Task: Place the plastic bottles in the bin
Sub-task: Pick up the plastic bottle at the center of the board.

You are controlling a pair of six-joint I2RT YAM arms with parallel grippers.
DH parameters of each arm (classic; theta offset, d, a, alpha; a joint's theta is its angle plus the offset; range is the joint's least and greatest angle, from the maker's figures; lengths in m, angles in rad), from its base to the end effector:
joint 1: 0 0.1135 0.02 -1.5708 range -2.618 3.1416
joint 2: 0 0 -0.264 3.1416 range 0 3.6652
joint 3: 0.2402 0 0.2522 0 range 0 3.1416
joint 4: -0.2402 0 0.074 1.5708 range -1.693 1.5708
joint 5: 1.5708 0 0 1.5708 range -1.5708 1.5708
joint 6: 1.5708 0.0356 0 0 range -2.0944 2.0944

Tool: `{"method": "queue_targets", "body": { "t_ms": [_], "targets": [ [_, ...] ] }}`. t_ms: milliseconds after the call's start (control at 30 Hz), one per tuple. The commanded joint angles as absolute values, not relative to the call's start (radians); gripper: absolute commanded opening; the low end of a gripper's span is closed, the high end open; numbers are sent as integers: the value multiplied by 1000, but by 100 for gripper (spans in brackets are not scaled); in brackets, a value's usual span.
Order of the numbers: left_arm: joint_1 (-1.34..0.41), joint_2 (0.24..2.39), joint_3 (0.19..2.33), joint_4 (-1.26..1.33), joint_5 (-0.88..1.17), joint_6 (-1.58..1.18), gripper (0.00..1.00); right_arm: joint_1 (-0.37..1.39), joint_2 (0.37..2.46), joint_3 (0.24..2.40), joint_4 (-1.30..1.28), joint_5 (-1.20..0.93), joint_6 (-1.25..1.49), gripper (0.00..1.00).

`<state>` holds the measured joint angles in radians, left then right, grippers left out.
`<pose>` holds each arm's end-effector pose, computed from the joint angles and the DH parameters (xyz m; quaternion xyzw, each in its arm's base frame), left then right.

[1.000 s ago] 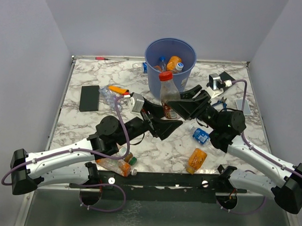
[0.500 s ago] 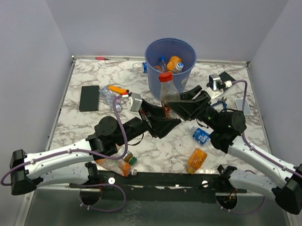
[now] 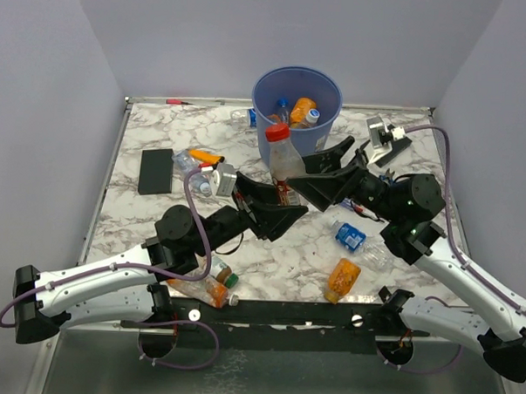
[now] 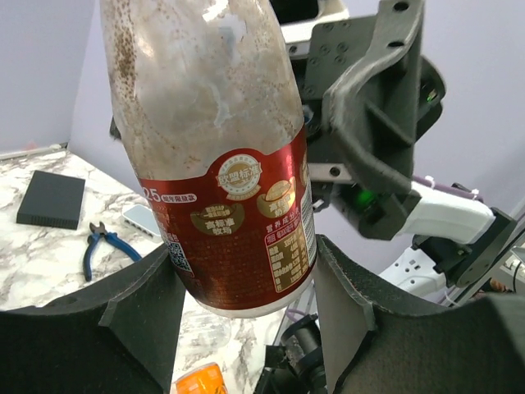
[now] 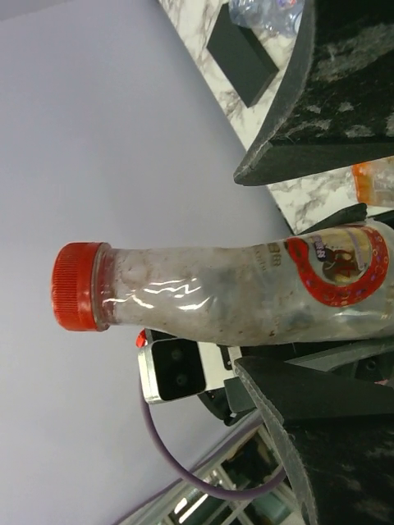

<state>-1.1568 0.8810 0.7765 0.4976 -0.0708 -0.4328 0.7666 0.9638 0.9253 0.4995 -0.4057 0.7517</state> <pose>0.0840 -0.1849 0.3932 0.1691 0.5295 -0.5794 0.5961 0.1430 0.1572 0.4283 -0.1751 0.5148 0.6500 0.5309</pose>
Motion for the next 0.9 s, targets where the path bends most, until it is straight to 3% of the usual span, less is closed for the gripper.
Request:
{"method": "queue_targets", "body": {
  "t_ms": [0,433,667,733,867],
  "targets": [
    [-1159,866,759,474,-50,-405,13,770,942,1038,227,-423,611,90],
    [-1159,865,752,404,-38,-364,13,770,1211,1666,-526,-312,329,94],
    [-1159,871,752,399,-34,-360,13,769,1304,1784,-661,-293,312,93],
    [-1160,873,753,398,-31,-360,13,769,1309,1784,-657,-289,316,89],
    [-1159,874,753,393,-34,-358,13,770,1296,1756,-607,-311,325,71]
  ]
}}
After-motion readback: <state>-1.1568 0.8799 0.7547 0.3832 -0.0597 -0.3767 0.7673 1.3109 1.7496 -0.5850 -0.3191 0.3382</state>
